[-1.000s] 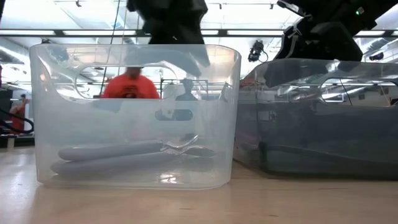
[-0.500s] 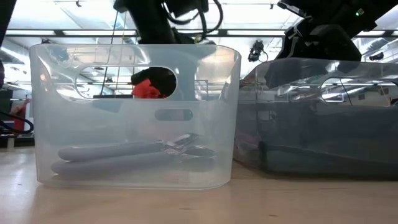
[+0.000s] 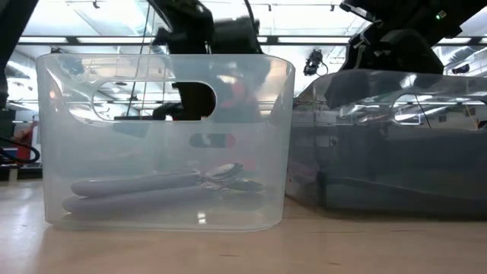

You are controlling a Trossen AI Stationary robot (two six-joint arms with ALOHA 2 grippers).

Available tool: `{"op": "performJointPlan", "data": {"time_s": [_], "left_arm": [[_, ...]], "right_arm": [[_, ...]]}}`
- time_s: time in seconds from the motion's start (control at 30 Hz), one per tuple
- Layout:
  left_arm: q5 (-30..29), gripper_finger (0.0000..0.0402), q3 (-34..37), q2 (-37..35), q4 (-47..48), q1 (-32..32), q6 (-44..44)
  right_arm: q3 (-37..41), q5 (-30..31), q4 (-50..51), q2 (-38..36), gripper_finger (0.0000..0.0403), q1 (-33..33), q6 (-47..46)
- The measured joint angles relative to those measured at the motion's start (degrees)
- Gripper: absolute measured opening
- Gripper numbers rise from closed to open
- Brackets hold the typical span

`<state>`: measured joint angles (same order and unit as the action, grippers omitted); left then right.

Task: Sort silverware by color (type)
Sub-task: Put the blue spoon into the black bin

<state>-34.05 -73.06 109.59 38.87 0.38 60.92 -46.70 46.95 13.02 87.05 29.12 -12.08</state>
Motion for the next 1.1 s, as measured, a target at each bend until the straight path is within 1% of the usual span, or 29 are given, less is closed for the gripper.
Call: {"op": "performJointPlan", "data": {"time_s": [0.17, 0.33, 0.4, 0.5, 0.8, 0.93, 1.1], "left_arm": [[1.0, 0.0181, 0.0, 2.6, -1.2, 2.8, 1.7], [2.5, 0.0181, -0.1, 3.7, -3.2, 4.5, 1.9], [3.9, 0.0181, 0.0, 4.0, -2.5, 5.1, 1.9], [5.6, 0.0181, 0.0, 5.0, -3.9, 5.6, 1.9], [6.1, 0.0178, -0.2, 7.3, -4.2, 6.1, 1.7], [6.8, 0.0155, -0.3, 7.8, -3.1, 6.1, 1.6], [8.0, 0.0102, -0.3, 7.9, -2.0, 6.2, 1.1]], "right_arm": [[0.0, -0.3, 0.6, 0.0, 0.0203, 0.2, -0.4], [0.0, -0.3, 0.8, 0.0, 0.0203, 0.2, -0.4], [0.0, -0.5, 0.8, 0.0, 0.0203, 0.2, -0.4], [0.0, -0.5, 0.7, 0.0, 0.0203, 0.2, -0.4], [0.0, -1.1, 0.7, 0.0, 0.0203, 0.2, -0.4], [0.0, -1.2, 0.5, 0.0, 0.0203, 0.2, -0.3], [0.0, -1.5, 0.8, 0.0, 0.0203, 0.2, -0.4]]}}
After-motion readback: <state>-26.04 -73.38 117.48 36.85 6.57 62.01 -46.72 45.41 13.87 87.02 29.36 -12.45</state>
